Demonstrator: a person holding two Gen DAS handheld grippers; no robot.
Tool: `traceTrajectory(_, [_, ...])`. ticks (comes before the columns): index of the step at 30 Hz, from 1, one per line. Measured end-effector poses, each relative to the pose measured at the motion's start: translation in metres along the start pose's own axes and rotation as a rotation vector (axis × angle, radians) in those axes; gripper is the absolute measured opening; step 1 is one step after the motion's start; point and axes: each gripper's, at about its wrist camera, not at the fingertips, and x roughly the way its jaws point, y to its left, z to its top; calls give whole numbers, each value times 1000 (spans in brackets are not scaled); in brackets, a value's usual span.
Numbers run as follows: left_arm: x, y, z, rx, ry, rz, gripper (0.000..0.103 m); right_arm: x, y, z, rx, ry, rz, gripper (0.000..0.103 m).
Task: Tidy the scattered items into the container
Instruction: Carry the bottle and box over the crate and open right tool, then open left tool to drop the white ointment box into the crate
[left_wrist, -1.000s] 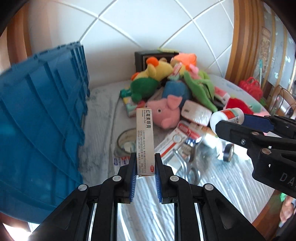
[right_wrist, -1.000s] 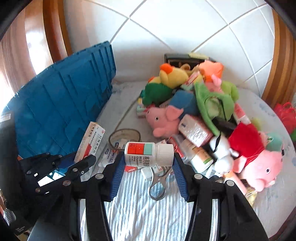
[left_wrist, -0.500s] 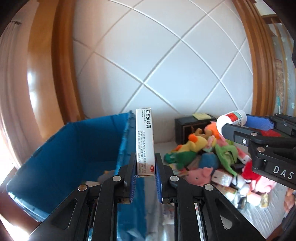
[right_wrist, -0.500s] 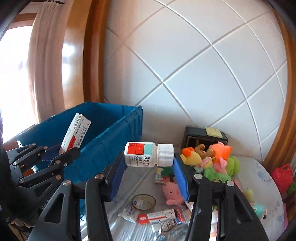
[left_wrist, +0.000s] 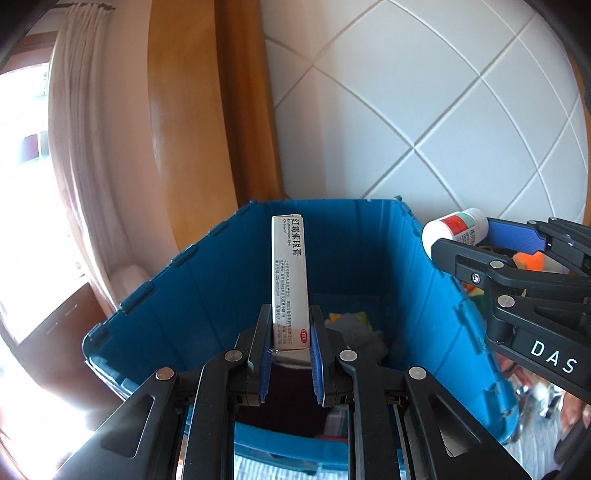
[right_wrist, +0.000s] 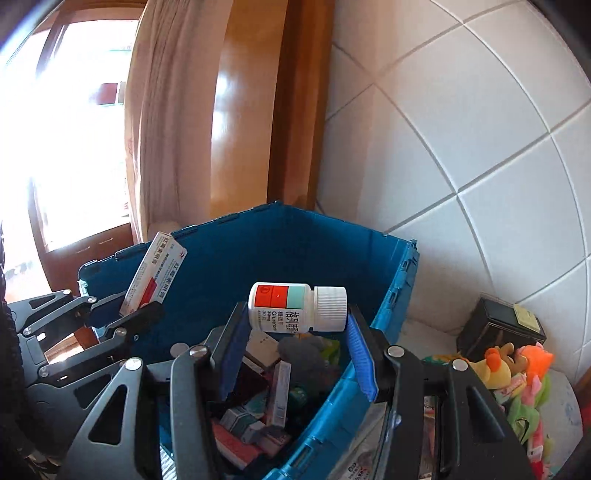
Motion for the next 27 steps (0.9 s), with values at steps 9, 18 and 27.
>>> traceTrajectory(9, [41, 17, -9, -19, 53, -21, 19, 31, 11, 5, -5, 33, -39, 50])
traceTrajectory(18, [50, 18, -14, -33, 60, -38, 66, 33, 9, 7, 5, 31, -78, 74])
traceTrajectory(27, [37, 6, -23, -28, 51, -43, 83, 16, -4, 2, 45, 15, -95, 92])
